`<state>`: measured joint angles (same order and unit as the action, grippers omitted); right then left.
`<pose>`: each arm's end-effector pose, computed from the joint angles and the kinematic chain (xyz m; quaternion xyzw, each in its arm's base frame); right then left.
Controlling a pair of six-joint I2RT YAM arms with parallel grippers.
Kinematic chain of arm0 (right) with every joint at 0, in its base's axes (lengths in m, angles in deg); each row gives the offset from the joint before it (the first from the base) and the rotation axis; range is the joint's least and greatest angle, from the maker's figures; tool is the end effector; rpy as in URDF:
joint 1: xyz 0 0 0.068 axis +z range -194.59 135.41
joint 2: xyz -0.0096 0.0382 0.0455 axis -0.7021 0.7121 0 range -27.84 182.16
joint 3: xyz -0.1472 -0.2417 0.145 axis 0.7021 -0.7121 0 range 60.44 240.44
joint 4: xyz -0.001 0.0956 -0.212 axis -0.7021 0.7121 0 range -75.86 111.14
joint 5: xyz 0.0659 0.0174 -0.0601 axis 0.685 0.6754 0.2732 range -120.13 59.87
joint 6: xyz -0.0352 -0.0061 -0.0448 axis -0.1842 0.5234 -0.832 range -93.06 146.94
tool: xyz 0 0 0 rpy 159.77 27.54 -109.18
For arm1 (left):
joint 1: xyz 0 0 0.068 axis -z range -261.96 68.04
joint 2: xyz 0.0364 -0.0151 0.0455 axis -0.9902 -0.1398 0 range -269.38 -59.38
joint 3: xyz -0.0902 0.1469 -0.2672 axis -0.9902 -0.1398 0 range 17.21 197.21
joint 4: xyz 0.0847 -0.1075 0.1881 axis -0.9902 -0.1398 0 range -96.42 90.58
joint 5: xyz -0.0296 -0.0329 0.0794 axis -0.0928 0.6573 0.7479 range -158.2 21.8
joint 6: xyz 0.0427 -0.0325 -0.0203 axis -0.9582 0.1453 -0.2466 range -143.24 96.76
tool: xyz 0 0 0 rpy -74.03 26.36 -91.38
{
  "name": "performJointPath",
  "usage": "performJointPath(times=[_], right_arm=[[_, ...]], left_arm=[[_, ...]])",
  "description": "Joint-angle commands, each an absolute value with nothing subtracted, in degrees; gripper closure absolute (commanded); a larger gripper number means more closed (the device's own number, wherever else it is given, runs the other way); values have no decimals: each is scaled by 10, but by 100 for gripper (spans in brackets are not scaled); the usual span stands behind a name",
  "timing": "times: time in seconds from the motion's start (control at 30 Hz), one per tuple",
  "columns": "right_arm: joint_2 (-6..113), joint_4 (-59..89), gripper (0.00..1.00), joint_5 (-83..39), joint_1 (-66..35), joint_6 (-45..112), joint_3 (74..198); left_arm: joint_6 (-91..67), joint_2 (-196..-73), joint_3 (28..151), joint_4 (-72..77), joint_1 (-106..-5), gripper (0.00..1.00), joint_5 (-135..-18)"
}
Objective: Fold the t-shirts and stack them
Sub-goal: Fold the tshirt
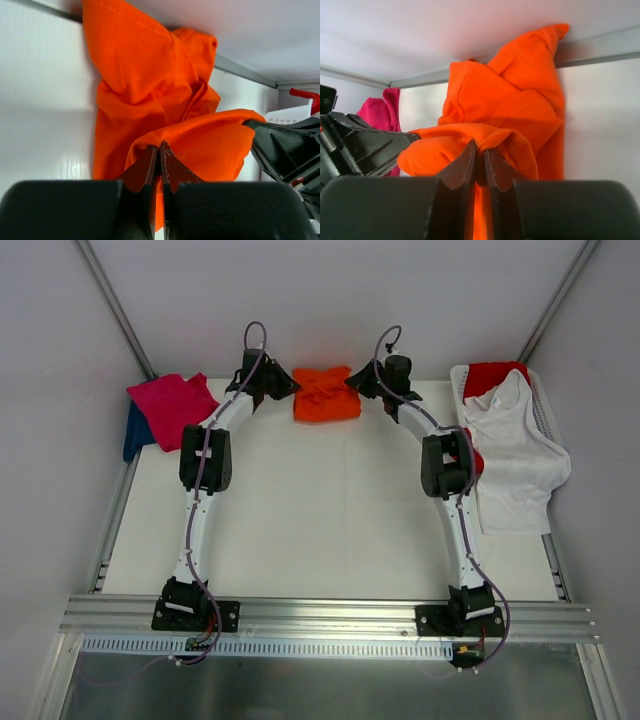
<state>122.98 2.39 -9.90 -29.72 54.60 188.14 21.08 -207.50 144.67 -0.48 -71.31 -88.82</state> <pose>0.5967 0.1731 0.2140 -0.0258 0.7693 0.3528 0.5319 0.5959 -0.1265 0.2167 -0.1397 0.8085 -0.3863 0.4214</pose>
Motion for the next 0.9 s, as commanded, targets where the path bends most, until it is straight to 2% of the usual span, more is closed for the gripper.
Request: performJointPath(times=[0.0,0.3,0.5,0.67,0.8,0.83,0.87], right_arm=[[1242,-71,89,-143,-299,558,1915],[1279,-207,84,-206,-289,571,1925],[1305,-245,72,-240,-279,538,1952],[1328,-299,66,-267,-270,513,1956],[1348,-319,53,-294,-264,486,1973],[1352,-326,41,-298,-262,482,1974],[1357,-337,33,-325,-261,474,1974]], left_arm=[[211,-2082,1472,60,-726,100,-877],[236,-2107,1471,150,-729,100,-863],[235,-2120,1471,187,-730,100,-851],[232,-2132,1471,211,-731,100,-843],[226,-2140,1470,237,-733,100,-836],[226,-2142,1464,248,-733,96,-836],[219,-2142,1462,270,-733,78,-824]])
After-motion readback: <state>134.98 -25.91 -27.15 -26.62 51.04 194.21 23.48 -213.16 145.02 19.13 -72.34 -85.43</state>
